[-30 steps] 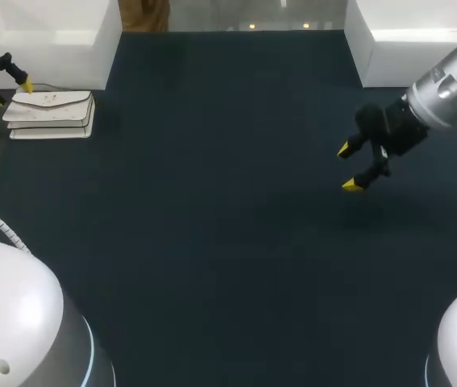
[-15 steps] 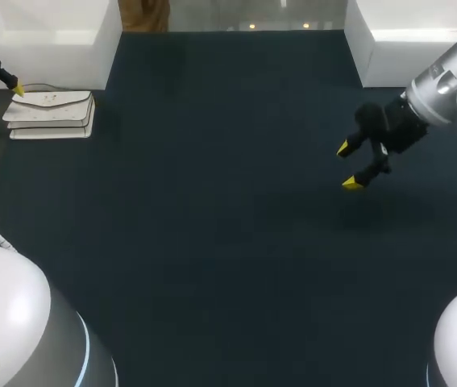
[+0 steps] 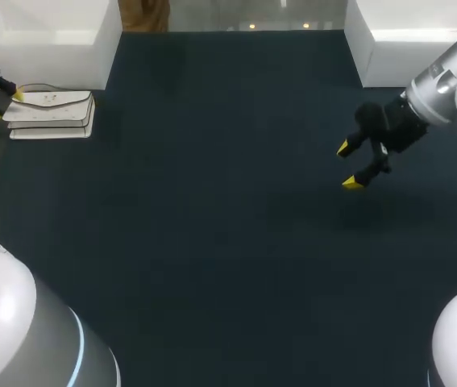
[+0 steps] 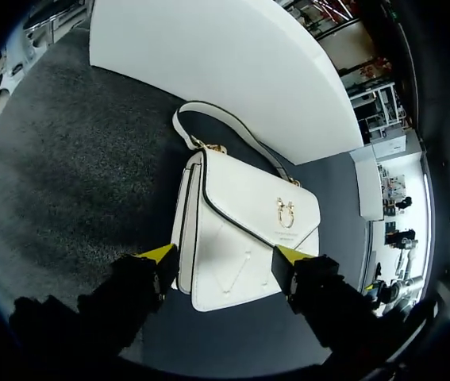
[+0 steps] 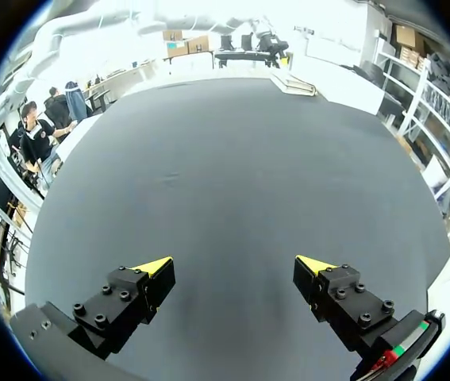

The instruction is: Pick up the bag, open it, inspect its contents, close it, and place it on the opposite side

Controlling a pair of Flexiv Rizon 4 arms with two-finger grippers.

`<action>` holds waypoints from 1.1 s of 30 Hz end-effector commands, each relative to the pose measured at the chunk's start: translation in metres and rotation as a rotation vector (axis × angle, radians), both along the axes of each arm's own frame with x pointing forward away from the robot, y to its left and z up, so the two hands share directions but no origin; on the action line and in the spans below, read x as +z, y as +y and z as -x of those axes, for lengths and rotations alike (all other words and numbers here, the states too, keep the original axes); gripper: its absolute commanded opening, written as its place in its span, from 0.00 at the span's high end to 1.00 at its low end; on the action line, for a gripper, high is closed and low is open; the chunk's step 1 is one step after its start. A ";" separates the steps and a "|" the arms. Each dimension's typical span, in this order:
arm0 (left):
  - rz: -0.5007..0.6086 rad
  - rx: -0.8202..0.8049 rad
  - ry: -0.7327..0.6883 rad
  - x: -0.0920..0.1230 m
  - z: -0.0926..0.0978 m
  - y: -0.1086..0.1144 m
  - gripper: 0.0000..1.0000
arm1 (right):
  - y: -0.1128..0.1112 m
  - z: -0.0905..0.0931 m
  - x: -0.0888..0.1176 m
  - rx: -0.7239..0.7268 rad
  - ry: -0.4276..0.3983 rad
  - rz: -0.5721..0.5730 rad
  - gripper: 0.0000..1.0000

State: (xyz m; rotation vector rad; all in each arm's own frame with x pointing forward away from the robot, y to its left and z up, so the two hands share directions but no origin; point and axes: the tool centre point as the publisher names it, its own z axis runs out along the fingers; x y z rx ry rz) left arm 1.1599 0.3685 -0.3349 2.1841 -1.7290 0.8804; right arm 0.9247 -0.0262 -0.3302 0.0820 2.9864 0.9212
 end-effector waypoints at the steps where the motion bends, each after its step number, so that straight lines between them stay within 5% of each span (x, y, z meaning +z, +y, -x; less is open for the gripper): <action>1: 0.182 -0.125 0.117 -0.006 -0.012 0.007 0.42 | 0.000 0.000 0.000 0.001 -0.001 -0.003 0.00; 11: 0.208 -0.093 0.132 -0.017 -0.017 0.007 0.51 | 0.000 0.000 0.000 0.001 -0.001 -0.003 0.00; 14: 0.209 -0.086 0.136 -0.018 -0.017 0.007 1.00 | 0.000 0.000 0.000 0.001 -0.001 -0.003 0.00; 25: 0.224 -0.162 0.104 -0.006 0.012 -0.018 1.00 | 0.000 0.000 0.000 0.001 -0.001 -0.003 0.00; 33: 0.260 -0.248 0.096 -0.001 0.046 -0.063 1.00 | 0.000 0.000 0.000 0.001 -0.001 -0.003 0.00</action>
